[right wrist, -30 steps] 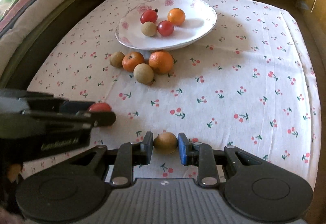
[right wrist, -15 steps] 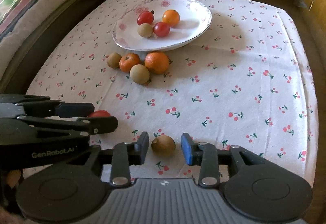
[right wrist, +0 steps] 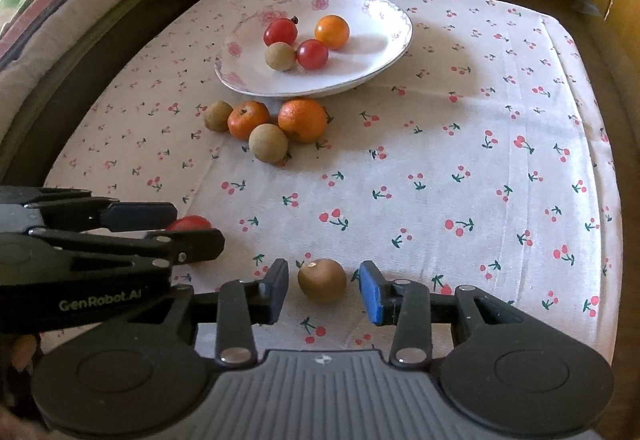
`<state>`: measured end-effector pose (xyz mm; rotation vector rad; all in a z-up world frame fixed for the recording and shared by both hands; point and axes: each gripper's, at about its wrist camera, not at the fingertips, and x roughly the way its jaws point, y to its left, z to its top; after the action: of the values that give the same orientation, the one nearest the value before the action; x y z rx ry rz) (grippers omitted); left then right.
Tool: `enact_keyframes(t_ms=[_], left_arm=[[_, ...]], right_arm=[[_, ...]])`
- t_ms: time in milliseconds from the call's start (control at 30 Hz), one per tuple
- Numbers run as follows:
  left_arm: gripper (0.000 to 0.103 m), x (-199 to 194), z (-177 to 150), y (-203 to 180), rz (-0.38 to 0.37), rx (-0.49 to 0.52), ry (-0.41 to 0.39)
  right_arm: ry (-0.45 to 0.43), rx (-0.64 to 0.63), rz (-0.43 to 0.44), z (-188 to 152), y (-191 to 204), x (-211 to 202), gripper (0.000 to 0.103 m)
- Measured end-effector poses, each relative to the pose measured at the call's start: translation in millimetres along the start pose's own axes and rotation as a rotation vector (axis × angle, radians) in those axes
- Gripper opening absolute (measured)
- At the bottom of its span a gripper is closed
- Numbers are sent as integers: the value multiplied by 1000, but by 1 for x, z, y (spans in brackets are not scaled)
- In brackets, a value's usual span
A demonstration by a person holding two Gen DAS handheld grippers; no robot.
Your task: Organize fruits
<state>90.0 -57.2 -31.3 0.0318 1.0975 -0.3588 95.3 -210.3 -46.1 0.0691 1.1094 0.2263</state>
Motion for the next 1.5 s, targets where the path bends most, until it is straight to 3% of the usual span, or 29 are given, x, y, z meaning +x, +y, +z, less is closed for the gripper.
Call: enact_keyframes(t_ms=[167, 300, 433, 1000, 1500], left_arm=[[54, 2, -1, 1, 7, 1, 11], [48, 5, -2, -3, 21, 13, 17], [36, 5, -3, -7, 21, 23, 15], [35, -21, 3, -7, 3, -10, -45], [35, -18, 60, 7, 8, -68, -113]], right_arm=[[-11, -13, -15, 2, 1, 1, 40], [-11, -33, -27, 3, 3, 2, 40], [-22, -48, -36, 2, 6, 0, 31], [-59, -27, -34, 2, 13, -29, 28], [-129, -16, -16, 67, 13, -26, 28]])
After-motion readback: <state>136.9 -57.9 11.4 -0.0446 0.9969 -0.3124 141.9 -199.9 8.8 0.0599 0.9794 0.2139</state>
